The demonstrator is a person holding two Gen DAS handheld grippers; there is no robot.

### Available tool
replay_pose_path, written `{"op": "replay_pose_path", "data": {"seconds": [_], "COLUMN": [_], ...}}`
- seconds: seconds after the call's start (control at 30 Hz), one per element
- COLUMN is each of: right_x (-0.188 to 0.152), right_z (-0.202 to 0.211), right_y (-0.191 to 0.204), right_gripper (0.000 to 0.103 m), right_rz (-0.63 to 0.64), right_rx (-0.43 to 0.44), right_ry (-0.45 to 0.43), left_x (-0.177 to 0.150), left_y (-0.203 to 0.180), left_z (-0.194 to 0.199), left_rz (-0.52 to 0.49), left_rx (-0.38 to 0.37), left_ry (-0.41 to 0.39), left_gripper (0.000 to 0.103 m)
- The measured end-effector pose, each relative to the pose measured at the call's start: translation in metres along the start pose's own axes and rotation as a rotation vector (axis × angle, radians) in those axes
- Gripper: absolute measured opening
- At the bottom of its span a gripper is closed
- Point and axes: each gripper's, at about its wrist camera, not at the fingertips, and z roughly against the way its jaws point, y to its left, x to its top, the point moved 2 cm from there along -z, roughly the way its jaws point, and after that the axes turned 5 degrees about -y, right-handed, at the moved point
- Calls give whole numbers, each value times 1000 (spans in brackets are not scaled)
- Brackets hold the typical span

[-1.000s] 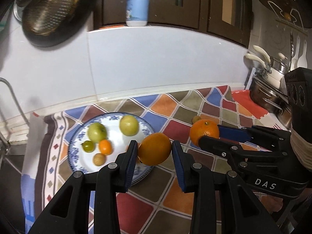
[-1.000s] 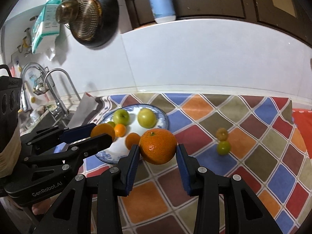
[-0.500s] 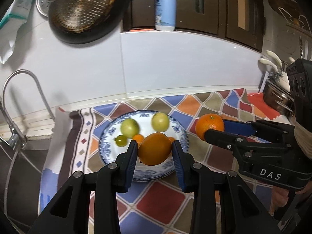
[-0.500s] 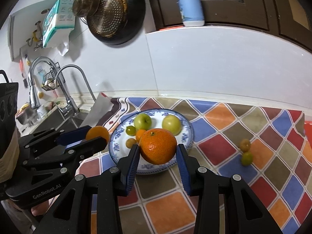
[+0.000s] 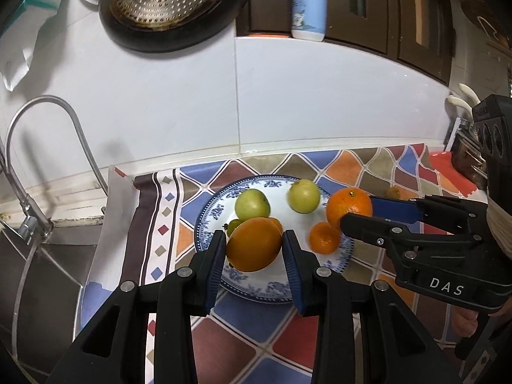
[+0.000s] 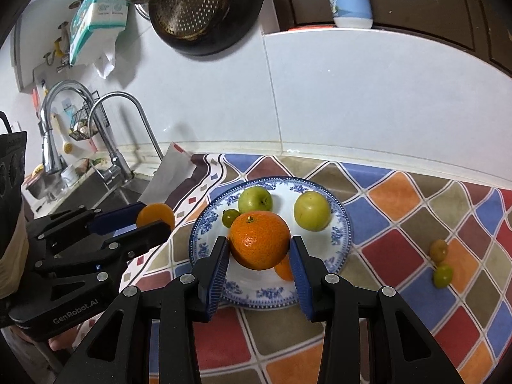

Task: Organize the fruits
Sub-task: 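Open the left tool on the plate while the right tool releases its orange beside it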

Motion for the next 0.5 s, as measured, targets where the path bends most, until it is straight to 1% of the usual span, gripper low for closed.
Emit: {"op": "replay_pose_path", "data": {"seconds": [0.17,0.5], "right_x": [4,2], "right_z": [-21,-65], "right_y": [-2,-14], "right_gripper": [40,40], "right_rz": [3,-22], "right_rx": [-6,-14], "right_ry": [23,83], "left_x": [-2,-15], "left_y": [9,18], "left_z": [-19,-58], "left_rz": [16,8], "left_rx": [7,14], "left_ry": [24,93], "left_gripper": [36,36]}}
